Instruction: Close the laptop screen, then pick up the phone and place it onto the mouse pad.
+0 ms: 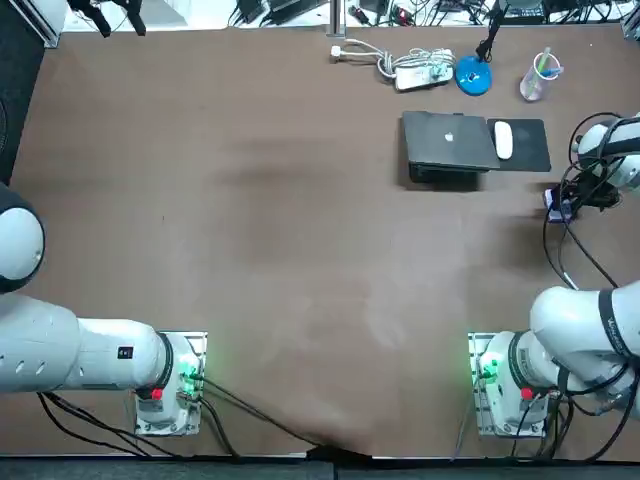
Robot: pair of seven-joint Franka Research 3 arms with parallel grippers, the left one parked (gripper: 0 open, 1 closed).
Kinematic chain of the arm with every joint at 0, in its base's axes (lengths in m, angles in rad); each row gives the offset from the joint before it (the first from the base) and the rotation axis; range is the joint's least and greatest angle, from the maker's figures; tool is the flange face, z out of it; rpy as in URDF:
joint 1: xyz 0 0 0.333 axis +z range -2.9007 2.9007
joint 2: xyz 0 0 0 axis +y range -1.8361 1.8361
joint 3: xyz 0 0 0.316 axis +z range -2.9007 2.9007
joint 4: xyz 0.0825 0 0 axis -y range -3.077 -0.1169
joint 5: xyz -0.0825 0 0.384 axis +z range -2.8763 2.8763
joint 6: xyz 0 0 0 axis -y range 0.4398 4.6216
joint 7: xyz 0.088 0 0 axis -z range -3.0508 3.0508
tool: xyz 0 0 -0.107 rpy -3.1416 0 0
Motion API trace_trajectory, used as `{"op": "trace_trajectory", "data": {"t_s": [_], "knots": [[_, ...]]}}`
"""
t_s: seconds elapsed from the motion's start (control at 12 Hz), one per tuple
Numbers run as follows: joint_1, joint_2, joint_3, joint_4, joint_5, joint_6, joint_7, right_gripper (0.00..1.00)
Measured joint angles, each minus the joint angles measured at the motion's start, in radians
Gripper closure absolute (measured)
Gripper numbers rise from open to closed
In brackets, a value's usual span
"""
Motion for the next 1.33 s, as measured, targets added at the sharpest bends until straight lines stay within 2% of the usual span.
{"op": "trace_trajectory", "data": {"t_s": [0.08, 0.25, 0.5, 1.33], "knots": [[0.0, 0.0, 0.0, 0.0, 0.0, 0.0, 0.0, 0.18], [-0.001, 0.0, 0.0, 0.003, 0.0, 0.002, 0.0, 0.41], [-0.001, 0.0, 0.0, 0.004, -0.001, 0.004, 0.0, 0.5], [0.0, -0.001, 0.002, 0.02, -0.001, 0.006, 0.0, 0.48]]}}
